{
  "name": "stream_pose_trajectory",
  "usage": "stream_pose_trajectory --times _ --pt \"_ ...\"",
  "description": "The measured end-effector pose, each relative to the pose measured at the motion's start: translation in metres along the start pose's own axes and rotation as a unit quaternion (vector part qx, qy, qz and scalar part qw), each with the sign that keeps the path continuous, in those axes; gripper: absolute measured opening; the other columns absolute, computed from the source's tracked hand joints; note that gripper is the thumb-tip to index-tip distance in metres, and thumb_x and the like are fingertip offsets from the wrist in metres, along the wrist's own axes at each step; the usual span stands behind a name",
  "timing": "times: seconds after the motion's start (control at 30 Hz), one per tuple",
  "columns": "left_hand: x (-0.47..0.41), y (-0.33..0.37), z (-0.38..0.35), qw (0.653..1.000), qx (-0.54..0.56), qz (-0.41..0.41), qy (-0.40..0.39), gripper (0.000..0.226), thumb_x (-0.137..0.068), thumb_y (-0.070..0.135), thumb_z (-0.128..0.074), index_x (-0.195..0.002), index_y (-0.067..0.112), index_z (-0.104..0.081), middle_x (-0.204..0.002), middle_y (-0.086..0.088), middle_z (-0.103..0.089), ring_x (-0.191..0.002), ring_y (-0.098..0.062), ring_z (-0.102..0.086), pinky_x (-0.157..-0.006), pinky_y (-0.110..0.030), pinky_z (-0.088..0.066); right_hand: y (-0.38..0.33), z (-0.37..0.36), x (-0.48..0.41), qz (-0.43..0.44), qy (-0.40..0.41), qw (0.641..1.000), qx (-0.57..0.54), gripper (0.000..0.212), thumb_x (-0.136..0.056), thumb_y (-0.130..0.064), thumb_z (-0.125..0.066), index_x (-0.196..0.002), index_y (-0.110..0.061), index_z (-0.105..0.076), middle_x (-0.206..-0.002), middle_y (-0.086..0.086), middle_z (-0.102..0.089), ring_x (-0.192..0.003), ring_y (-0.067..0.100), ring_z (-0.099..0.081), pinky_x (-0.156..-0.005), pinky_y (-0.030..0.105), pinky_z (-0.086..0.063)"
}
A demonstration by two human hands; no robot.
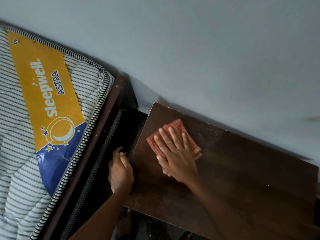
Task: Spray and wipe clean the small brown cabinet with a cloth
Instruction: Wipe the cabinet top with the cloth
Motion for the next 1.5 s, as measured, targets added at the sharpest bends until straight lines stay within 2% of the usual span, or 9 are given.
stream_pose_trajectory --times 0.17,0.27,0.37,0.63,0.77,0.97,1.2,1.4,1.5 --pt "0.002 0.001 0.000 1.000 -0.018 0.000 0.001 0.035 -0.099 0.029 -0.029 -0.129 0.027 -0.045 -0.121 -0.010 -0.058 -0.110 -0.033 -0.051 -0.086 -0.045 -0.041 0.047 0.004 0.011 -0.199 0.025 0.980 -0.011 0.067 -0.088 -0.051 -0.029 -0.147 -0.022 -0.016 -0.156 0.007 -0.013 -0.144 0.025 -0.007 -0.113 0.053 -0.008" --pt "0.002 0.003 0.000 1.000 -0.028 0.001 0.008 0.034 -0.098 0.029 -0.030 -0.129 0.028 -0.046 -0.122 -0.011 -0.057 -0.110 -0.033 -0.051 -0.087 -0.044 -0.041 0.044 0.014 -0.029 -0.283 0.040 0.956 -0.061 0.067 -0.088 -0.055 -0.021 -0.147 -0.025 -0.013 -0.157 0.005 -0.006 -0.144 0.023 0.003 -0.113 0.053 -0.001" --pt "0.000 0.000 0.000 0.999 -0.033 -0.002 0.020 0.034 -0.098 0.030 -0.029 -0.127 0.030 -0.045 -0.121 -0.009 -0.058 -0.110 -0.034 -0.051 -0.088 -0.045 -0.041 0.024 0.018 -0.075 -0.219 0.011 0.974 -0.066 0.064 -0.089 -0.056 -0.011 -0.145 -0.030 0.005 -0.157 0.001 0.007 -0.143 0.021 0.015 -0.113 0.053 0.009" --pt "0.000 0.000 -0.001 0.998 -0.045 -0.014 0.038 0.040 -0.092 0.038 -0.022 -0.126 0.030 -0.044 -0.120 -0.012 -0.060 -0.107 -0.039 -0.053 -0.085 -0.048 -0.042 0.004 0.005 0.024 -0.009 0.017 0.999 -0.031 0.062 -0.090 -0.046 -0.038 -0.147 -0.029 -0.019 -0.157 -0.003 -0.010 -0.145 0.022 -0.006 -0.113 0.053 -0.015" --pt "0.002 0.001 -0.001 0.997 -0.056 -0.018 0.044 0.041 -0.093 0.038 -0.022 -0.127 0.029 -0.044 -0.119 -0.015 -0.059 -0.105 -0.041 -0.053 -0.084 -0.049 -0.042 0.062 -0.012 0.106 -0.193 0.020 0.981 0.001 0.063 -0.085 -0.050 -0.036 -0.143 -0.031 -0.023 -0.153 0.003 -0.020 -0.141 0.029 -0.019 -0.109 0.058 -0.014" --pt "0.001 0.002 0.000 0.996 -0.065 -0.019 0.049 0.049 -0.087 0.044 -0.017 -0.126 0.030 -0.044 -0.120 -0.014 -0.059 -0.106 -0.040 -0.053 -0.085 -0.050 -0.041 0.115 0.000 0.065 -0.443 0.015 0.894 -0.071 0.066 -0.087 -0.058 -0.013 -0.146 -0.029 -0.016 -0.157 0.009 -0.010 -0.143 0.035 -0.004 -0.108 0.067 -0.010" --pt "0.000 0.001 -0.001 0.997 -0.068 -0.005 0.046 0.033 -0.098 0.029 -0.028 -0.126 0.026 -0.046 -0.117 -0.020 -0.058 -0.103 -0.043 -0.052 -0.083 -0.049 -0.041 0.073 0.015 -0.010 -0.293 0.056 0.954 -0.045 0.062 -0.089 -0.051 -0.025 -0.146 -0.026 -0.020 -0.156 0.007 -0.016 -0.143 0.035 -0.011 -0.110 0.060 -0.004" --pt "0.002 0.001 0.000 0.995 -0.079 -0.016 0.053 0.041 -0.094 0.036 -0.024 -0.126 0.025 -0.046 -0.116 -0.022 -0.058 -0.103 -0.044 -0.052 -0.083 -0.051 -0.042 0.023 -0.003 0.059 -0.073 0.028 0.997 -0.023 0.066 -0.089 -0.051 -0.037 -0.148 -0.029 -0.016 -0.158 0.000 -0.008 -0.145 0.026 -0.008 -0.109 0.056 -0.018" --pt "0.003 0.003 0.000 0.996 -0.078 -0.017 0.051 0.046 -0.091 0.040 -0.021 -0.127 0.025 -0.045 -0.117 -0.021 -0.058 -0.104 -0.043 -0.053 -0.083 -0.051 -0.041 0.051 -0.016 0.101 -0.114 0.015 0.993 0.015 0.064 -0.084 -0.055 -0.040 -0.143 -0.032 -0.029 -0.158 0.000 -0.004 -0.144 0.025 -0.007 -0.111 0.055 -0.012"
Point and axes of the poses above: each hand's wrist, its own x-axis away from the middle knuckle, its own z-axis out of the back of the hand, y = z × x, the point moved 5 cm from there along -x, towards the middle knuckle
